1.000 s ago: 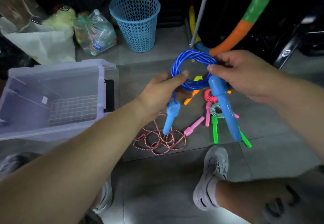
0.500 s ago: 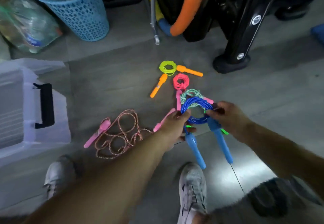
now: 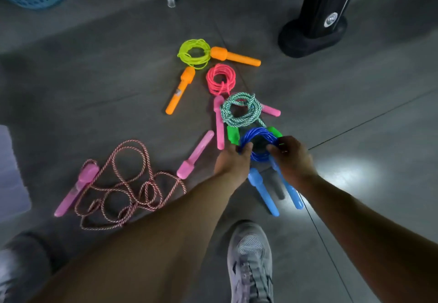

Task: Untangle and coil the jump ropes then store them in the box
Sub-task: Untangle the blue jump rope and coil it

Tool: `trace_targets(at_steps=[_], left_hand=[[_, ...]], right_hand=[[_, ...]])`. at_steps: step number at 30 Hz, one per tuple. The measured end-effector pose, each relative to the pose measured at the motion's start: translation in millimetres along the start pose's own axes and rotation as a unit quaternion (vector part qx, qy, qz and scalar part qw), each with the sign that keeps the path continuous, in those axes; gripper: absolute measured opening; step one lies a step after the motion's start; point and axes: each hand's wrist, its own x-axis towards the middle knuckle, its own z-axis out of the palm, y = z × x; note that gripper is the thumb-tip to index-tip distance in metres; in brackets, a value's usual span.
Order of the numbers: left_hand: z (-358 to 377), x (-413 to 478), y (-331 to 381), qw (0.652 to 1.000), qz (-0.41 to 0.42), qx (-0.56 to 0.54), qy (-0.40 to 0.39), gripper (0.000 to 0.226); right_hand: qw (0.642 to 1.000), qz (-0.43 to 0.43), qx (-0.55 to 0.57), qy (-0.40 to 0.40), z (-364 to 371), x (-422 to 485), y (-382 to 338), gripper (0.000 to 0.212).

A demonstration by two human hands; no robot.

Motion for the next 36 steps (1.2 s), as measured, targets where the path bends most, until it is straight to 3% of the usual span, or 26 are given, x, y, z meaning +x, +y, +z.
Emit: trace_targets(at_steps=[3, 9, 14, 20, 30, 36], left_hand=[[-3, 7, 0, 0.980, 0.068, 0.183, 0.047, 0.048], [-13, 3, -4, 0.957, 0.124, 0.250, 0.083, 0.037], [-22, -5, -5, 0.953, 0.155, 0.242, 0.096, 0.039], [-50, -9, -13, 0.973, 0.102, 0.178, 0.107, 0.027], [-54, -17, -19, 0.969, 0.136, 0.204, 0.042, 0.019], [-43, -11, -8, 0.967, 0.156, 0.198, 0.028, 0.021]], right_hand=[[0.999, -0.028, -0.015, 0.007, 13, -5, 12, 0.032], [0.995, -0.064, -0.052, 0.048, 18, -15, 15, 0.046], [0.982, -0.086, -0.136, 0.100, 26, -26, 5, 0.044], [0.969, -0.134, -0.176, 0.113, 40, -39, -15, 0.042], [0.995, -0.001, -0.079, 0.066, 19, -19, -3, 0.036], [0.988, 0.032, -0.149, -0.012, 2, -11, -4, 0.034]])
